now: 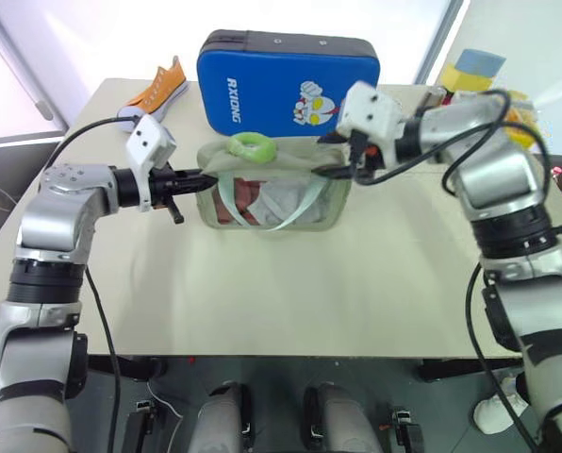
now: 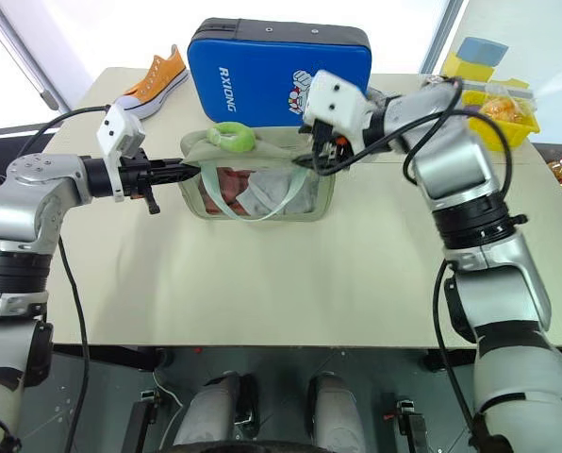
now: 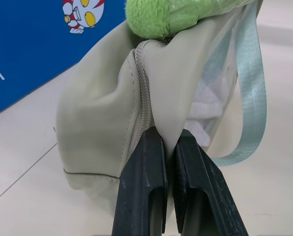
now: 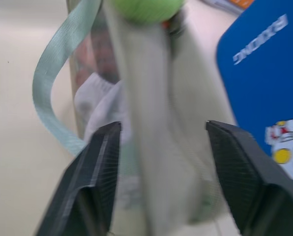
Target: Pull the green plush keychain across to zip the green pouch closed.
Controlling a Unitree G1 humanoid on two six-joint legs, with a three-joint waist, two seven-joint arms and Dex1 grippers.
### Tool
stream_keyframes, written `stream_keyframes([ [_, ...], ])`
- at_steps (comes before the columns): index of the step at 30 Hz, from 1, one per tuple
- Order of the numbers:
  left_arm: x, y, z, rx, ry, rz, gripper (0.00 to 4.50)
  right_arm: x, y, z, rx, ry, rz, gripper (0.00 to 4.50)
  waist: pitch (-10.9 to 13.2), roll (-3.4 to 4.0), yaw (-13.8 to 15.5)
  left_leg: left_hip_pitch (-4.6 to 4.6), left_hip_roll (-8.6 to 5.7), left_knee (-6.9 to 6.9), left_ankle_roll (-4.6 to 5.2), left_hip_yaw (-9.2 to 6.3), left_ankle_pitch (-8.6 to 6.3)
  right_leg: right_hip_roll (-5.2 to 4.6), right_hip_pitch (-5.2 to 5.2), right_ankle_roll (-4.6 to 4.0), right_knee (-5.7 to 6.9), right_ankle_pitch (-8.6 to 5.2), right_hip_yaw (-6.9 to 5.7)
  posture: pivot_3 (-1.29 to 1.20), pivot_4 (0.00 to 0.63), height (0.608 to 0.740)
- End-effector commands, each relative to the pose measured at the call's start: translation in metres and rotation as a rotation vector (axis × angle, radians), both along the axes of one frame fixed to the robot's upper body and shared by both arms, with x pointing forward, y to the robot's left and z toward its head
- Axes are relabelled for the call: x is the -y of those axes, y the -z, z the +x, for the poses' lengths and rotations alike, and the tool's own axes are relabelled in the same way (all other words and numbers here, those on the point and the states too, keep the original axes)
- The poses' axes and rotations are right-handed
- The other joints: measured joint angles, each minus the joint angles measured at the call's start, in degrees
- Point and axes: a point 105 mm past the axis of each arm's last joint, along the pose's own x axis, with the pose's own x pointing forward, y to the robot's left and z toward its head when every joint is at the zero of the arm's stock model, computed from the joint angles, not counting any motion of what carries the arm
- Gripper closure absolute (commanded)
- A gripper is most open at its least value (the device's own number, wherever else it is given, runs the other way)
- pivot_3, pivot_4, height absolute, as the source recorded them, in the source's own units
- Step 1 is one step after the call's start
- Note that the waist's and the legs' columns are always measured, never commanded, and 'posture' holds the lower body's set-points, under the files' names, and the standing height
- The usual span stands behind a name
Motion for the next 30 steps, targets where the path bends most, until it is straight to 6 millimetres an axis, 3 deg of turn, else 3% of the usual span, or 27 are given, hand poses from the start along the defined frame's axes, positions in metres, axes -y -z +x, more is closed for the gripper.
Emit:
stream_keyframes([
  [1,0.002,-0.011,-0.005,0.033,0.017,-0.001,4.50,-0.022,-0.027,-0.014,0.055,-0.093,0.069,1.85,0.00,0.00,-0.12,0.00,0.01,0.00,0.00,0.00,0.00,0.01,0.00,0.00,0.00,0.00,0.00,0.00,0.150,0.740],
  [4,0.001,-0.011,-0.005,0.035,0.016,0.000,4.50,-0.054,-0.023,-0.022,0.042,-0.169,0.112,1.85,0.00,0.01,-0.27,0.01,0.03,0.00,0.00,0.00,0.00,0.01,0.00,0.00,0.02,0.00,0.00,0.00,0.150,0.740],
  [7,0.001,-0.012,-0.005,0.035,0.016,0.001,4.50,-0.073,-0.011,-0.022,0.042,-0.192,0.115,1.85,-0.01,0.01,-0.20,0.00,0.02,-0.01,-0.01,0.00,0.00,0.01,0.00,0.00,0.03,0.00,0.00,0.00,0.150,0.740],
  [15,0.002,-0.012,-0.004,0.032,0.016,-0.002,4.50,-0.084,-0.001,-0.005,0.088,-0.158,0.088,1.85,-0.01,0.00,0.00,-0.03,-0.04,0.00,0.00,-0.01,0.00,-0.02,0.00,0.00,0.02,0.00,0.00,0.00,0.150,0.740],
  [18,0.001,-0.012,-0.004,0.033,0.013,-0.003,4.50,-0.082,-0.002,-0.002,0.086,-0.152,0.087,2.68,-0.01,0.00,-0.15,-0.02,-0.02,0.00,0.00,-0.01,0.00,-0.01,0.00,0.00,0.02,0.00,-0.01,0.00,0.150,0.740],
  [21,0.001,-0.012,-0.003,0.033,0.012,-0.005,4.50,-0.078,-0.001,0.001,0.095,-0.143,0.071,4.22,-0.01,0.00,-0.13,-0.02,-0.02,0.00,0.00,-0.01,0.00,-0.01,0.00,0.00,0.02,0.00,0.00,0.00,0.150,0.740],
  [22,0.001,-0.012,-0.002,0.033,0.010,-0.005,4.50,-0.076,-0.002,0.002,0.093,-0.140,0.072,4.43,-0.01,0.00,-0.11,-0.02,-0.02,0.00,0.00,-0.01,0.00,-0.01,0.00,0.00,0.02,0.00,-0.01,0.00,0.150,0.740],
  [27,0.000,-0.009,0.000,0.031,0.003,-0.004,4.50,-0.056,-0.015,0.003,0.087,-0.098,0.093,4.43,-0.01,0.00,-0.02,-0.02,-0.02,0.00,0.00,-0.01,0.00,-0.02,0.00,0.00,0.02,0.00,-0.01,0.00,0.150,0.740],
  [30,-0.001,-0.009,0.001,0.032,-0.002,0.000,4.50,-0.026,-0.028,0.010,0.116,-0.007,0.074,4.43,-0.01,0.00,0.05,-0.02,-0.03,0.00,0.00,-0.01,0.00,-0.02,0.00,0.00,0.02,0.00,-0.01,0.00,0.150,0.740],
])
